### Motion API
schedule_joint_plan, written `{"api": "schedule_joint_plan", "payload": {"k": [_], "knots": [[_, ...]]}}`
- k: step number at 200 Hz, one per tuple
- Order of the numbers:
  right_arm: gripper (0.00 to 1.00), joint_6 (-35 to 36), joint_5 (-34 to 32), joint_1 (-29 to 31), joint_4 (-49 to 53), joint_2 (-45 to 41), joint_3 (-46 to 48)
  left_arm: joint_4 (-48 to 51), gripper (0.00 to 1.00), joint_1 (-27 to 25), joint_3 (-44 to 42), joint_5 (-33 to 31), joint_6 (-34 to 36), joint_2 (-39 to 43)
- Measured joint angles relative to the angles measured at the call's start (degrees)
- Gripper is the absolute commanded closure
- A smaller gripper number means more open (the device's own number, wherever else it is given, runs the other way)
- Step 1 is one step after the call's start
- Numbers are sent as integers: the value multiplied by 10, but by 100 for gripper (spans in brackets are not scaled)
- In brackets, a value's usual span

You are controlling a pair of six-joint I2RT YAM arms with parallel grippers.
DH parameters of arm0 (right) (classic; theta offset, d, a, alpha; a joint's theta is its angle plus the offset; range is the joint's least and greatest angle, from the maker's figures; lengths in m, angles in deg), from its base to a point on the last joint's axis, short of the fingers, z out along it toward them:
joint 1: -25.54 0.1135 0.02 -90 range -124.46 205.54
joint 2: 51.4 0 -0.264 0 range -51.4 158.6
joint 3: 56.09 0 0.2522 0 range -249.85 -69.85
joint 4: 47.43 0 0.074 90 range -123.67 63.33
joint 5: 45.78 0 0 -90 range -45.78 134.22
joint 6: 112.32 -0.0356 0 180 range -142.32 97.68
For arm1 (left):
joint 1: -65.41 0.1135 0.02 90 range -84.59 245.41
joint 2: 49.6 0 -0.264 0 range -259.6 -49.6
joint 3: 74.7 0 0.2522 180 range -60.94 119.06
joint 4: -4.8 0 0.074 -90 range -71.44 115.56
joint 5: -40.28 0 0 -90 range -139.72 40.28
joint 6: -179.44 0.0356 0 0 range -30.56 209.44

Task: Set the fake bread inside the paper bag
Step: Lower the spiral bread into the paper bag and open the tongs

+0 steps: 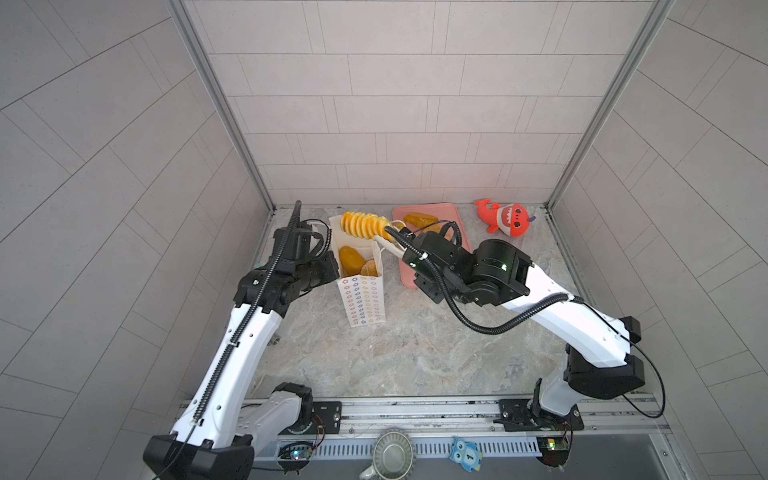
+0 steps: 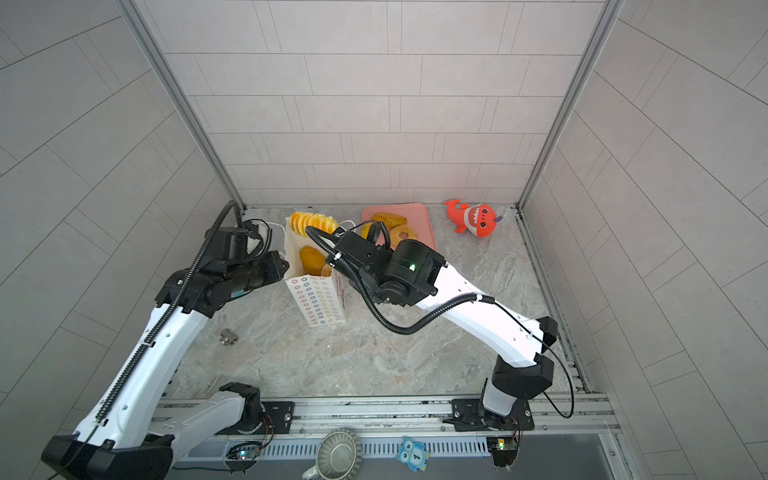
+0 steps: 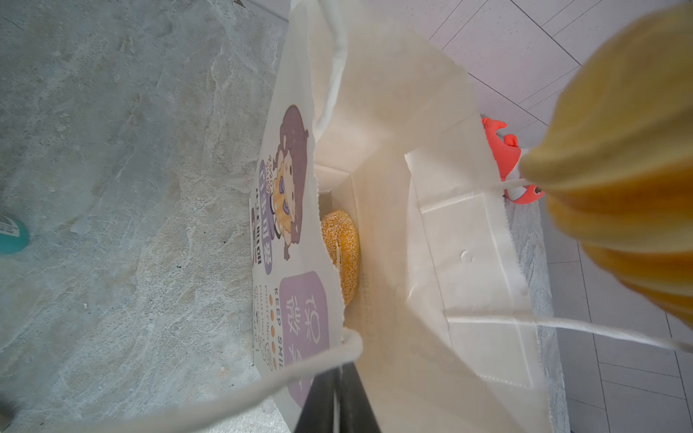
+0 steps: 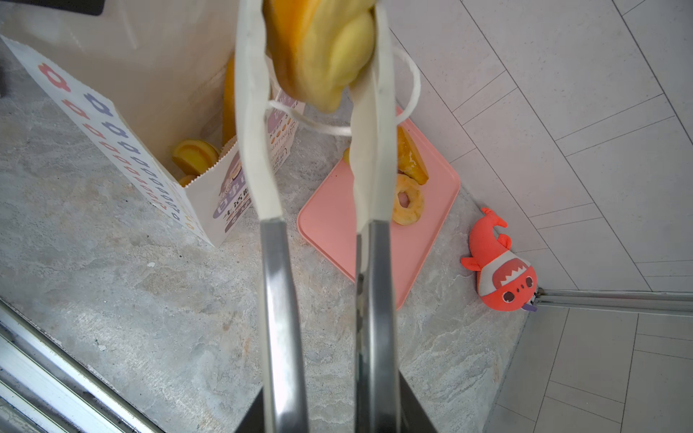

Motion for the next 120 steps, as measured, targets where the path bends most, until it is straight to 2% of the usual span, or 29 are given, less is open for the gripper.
{"api": "schedule_joint_plan", "payload": {"k": [78,120], "knots": [[53,3,-12,0,3,7,-5,-1,89,0,0,0,0,0],[53,4,-12,0,3,7,-12,-2,90,0,0,0,0,0]]}}
